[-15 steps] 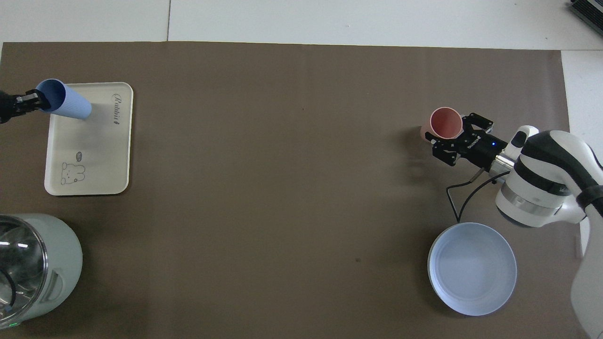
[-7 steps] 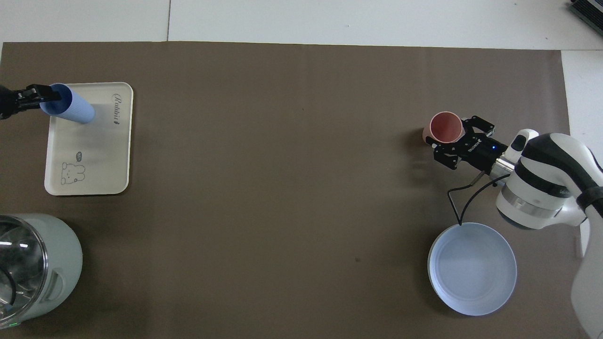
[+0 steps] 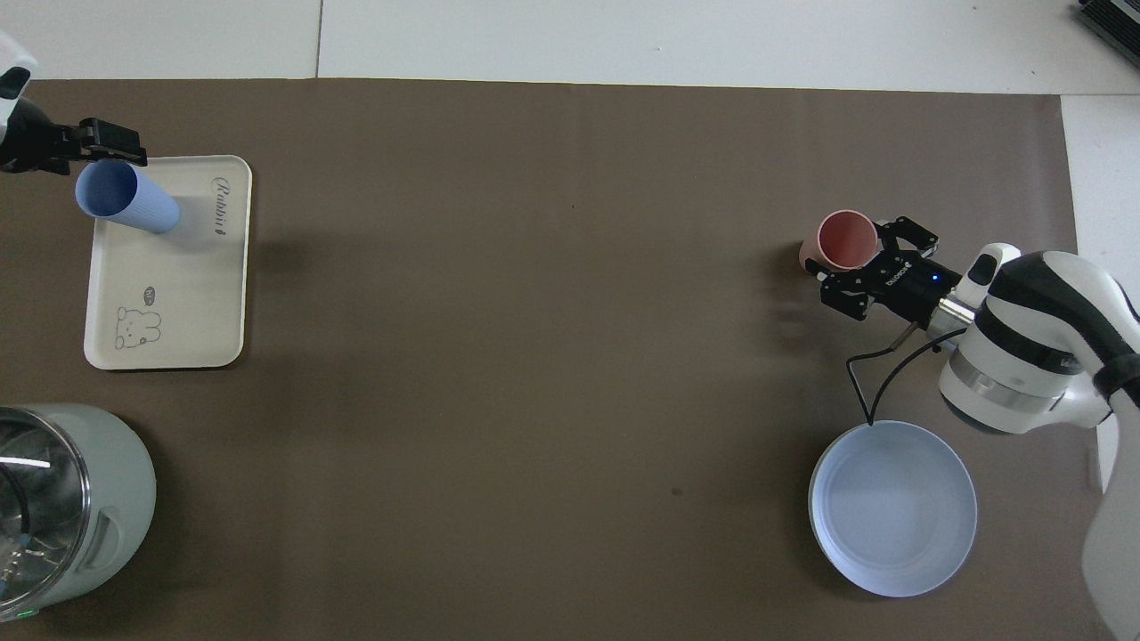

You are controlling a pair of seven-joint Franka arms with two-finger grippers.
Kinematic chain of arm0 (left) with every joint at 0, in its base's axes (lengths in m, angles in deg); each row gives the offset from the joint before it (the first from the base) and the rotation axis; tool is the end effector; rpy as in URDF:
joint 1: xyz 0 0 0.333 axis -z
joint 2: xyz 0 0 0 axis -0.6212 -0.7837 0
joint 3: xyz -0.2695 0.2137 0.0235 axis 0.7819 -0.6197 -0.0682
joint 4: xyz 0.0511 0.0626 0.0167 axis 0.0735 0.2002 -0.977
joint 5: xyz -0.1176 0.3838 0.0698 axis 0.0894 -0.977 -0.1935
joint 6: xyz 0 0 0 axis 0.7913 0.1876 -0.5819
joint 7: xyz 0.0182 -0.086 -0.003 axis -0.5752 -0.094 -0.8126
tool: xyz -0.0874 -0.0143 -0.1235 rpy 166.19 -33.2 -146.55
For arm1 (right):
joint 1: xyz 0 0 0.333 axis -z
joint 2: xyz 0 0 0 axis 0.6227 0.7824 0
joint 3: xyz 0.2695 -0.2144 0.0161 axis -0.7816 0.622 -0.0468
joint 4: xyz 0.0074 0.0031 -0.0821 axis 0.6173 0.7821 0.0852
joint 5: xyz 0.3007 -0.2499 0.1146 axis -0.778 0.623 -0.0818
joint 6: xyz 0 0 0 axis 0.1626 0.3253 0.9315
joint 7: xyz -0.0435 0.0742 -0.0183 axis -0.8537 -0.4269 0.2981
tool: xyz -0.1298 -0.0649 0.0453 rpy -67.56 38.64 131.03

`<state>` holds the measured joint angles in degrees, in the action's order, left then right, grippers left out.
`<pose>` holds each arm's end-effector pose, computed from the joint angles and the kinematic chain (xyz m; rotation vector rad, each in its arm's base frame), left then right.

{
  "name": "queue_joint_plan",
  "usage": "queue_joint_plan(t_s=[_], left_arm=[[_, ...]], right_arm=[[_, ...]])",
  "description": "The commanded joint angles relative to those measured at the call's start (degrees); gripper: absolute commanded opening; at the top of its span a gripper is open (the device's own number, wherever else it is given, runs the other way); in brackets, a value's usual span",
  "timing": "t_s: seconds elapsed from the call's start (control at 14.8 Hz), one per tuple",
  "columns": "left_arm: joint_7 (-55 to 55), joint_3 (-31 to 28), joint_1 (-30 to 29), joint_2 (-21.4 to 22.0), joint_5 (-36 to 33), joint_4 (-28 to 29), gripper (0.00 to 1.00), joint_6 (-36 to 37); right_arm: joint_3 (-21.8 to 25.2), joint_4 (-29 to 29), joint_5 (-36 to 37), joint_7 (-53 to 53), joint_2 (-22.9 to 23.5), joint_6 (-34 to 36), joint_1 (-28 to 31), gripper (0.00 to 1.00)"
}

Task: Place cup on tray
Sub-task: 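Open the left gripper while the right gripper sets the pink cup down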

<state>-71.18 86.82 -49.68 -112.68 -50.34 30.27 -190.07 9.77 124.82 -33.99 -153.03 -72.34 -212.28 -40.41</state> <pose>0.7411 0.0595 0.4572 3.1069 0.0345 0.2303 0.6175 -0.0143 0.2772 -2.3690 -0.8279 -1.2513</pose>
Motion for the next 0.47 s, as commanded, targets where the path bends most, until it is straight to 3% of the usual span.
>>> queue_joint_plan(t_s=[0.0,0.2,0.41], left_arm=[[-4.6,-1.2,3.8,0.1,-2.2,-4.5,1.0,10.1],[-6.1,-0.2,5.6,4.1,-1.5,-4.2,1.0,16.9],[-10.3,-0.2,7.2,8.2,-1.9,-1.8,1.0,21.3]], right_arm=[[-0.7,0.4,-1.9,3.0,-2.6,-2.2,0.2,1.0],[-0.7,0.4,-1.5,8.4,-4.2,-3.5,-1.3,1.0],[-0.7,0.3,-1.4,15.9,-6.8,-11.3,-6.1,1.0]])
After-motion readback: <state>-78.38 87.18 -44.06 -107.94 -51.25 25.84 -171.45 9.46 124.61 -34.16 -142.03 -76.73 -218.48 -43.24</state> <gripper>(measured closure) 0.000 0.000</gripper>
